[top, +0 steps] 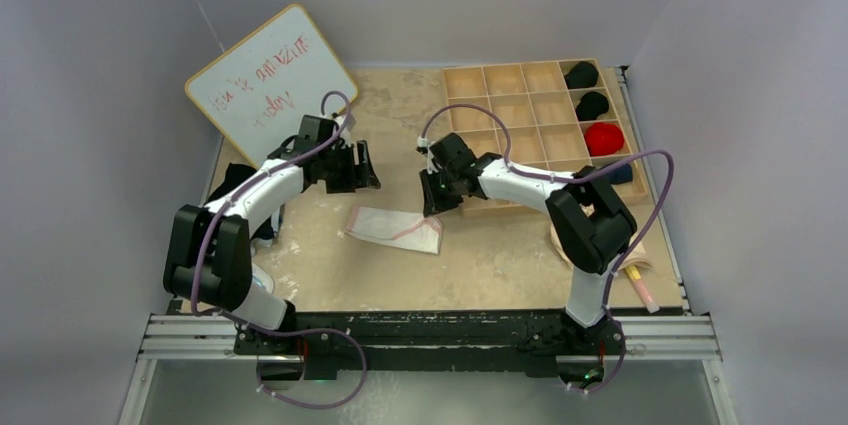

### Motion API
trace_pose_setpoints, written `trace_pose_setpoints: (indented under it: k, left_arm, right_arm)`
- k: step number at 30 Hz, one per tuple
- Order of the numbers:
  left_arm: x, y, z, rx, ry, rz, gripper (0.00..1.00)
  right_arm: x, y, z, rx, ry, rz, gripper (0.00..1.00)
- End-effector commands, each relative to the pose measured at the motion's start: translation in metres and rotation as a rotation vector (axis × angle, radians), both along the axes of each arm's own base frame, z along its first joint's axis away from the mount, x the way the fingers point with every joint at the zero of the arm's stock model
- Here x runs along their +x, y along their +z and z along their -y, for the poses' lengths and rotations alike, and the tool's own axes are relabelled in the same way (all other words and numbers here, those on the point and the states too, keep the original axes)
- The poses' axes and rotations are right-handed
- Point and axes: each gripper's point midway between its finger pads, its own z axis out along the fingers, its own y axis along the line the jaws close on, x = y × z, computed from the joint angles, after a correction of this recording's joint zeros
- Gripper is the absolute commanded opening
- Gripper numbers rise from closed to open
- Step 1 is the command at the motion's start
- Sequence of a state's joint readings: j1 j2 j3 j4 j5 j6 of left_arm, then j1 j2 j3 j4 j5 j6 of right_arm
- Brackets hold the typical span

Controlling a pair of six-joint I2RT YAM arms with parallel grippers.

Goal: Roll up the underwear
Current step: Fold the underwear at the center of the board.

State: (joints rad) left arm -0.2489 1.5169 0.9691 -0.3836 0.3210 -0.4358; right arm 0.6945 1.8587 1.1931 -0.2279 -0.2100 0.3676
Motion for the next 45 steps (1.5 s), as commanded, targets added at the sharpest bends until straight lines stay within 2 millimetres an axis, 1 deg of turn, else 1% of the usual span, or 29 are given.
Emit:
trace_pose_setpoints:
  k: [1,3,7,10,12,15,17,19,21,23,24,26,28,31,34,36,39,41,43,45]
  left_arm:
    - [0.006,0.002,0.000,0.014,-0.037,0.021,0.63]
    - [0.006,-0.002,-0.003,0.028,-0.022,0.007,0.63]
    - [0.009,-0.002,-0.005,0.043,-0.010,0.009,0.63]
    - [0.013,0.000,-0.006,0.051,-0.010,0.013,0.63]
    - [0.014,0.000,-0.006,0.059,-0.010,0.012,0.62]
    - [0.016,0.000,-0.007,0.066,-0.012,0.017,0.63]
    - [0.018,0.001,-0.007,0.068,-0.016,0.020,0.63]
    - [0.020,0.002,-0.005,0.063,-0.026,0.027,0.63]
    - [0.024,0.006,-0.002,0.056,-0.042,0.040,0.63]
    - [0.027,0.008,0.001,0.048,-0.061,0.051,0.63]
    - [0.029,0.009,0.003,0.042,-0.074,0.060,0.64]
    - [0.033,0.008,0.006,0.033,-0.097,0.061,0.64]
    - [0.035,0.003,0.014,0.012,-0.135,0.047,0.64]
    - [0.037,-0.004,0.025,-0.023,-0.194,0.024,0.64]
    - [0.037,-0.012,0.035,-0.035,-0.234,0.006,0.64]
    - [0.036,-0.019,0.041,-0.045,-0.253,-0.021,0.64]
    - [0.032,-0.030,0.045,-0.039,-0.255,-0.048,0.64]
    - [0.027,-0.037,0.044,-0.030,-0.232,-0.060,0.63]
    - [0.021,-0.043,0.041,-0.031,-0.208,-0.076,0.63]
    - [0.013,-0.051,0.040,-0.039,-0.187,-0.095,0.63]
  right_arm:
    - [0.003,0.010,0.000,-0.017,0.050,0.039,0.16]
    - [-0.002,-0.001,0.008,-0.059,0.073,0.038,0.14]
    - [-0.006,-0.019,0.025,-0.171,0.108,0.049,0.12]
    - [-0.003,-0.023,0.030,-0.217,0.135,0.070,0.10]
    - [0.001,-0.022,0.034,-0.258,0.142,0.098,0.10]
    - [0.005,-0.012,0.034,-0.266,0.164,0.150,0.10]
    - [0.008,0.000,0.030,-0.248,0.156,0.171,0.11]
    - [0.010,0.017,0.025,-0.213,0.137,0.189,0.13]
    - [0.009,0.039,0.015,-0.137,0.117,0.202,0.18]
    - [0.002,0.057,0.003,-0.033,0.095,0.189,0.27]
    - [-0.002,0.065,-0.005,0.027,0.082,0.175,0.30]
    - [-0.018,0.075,-0.021,0.168,0.067,0.116,0.37]
    - [-0.040,0.079,-0.037,0.302,0.063,0.032,0.44]
    - [-0.074,0.075,-0.057,0.402,0.131,-0.018,0.53]
    - [-0.104,0.055,-0.071,0.368,0.250,-0.034,0.57]
    - [-0.119,0.041,-0.077,0.327,0.314,-0.044,0.59]
    - [-0.131,0.019,-0.076,0.285,0.333,-0.081,0.60]
    - [-0.134,0.005,-0.069,0.251,0.321,-0.102,0.60]
    - [-0.138,-0.008,-0.058,0.199,0.298,-0.132,0.61]
    - [-0.142,-0.016,-0.049,0.166,0.273,-0.162,0.62]
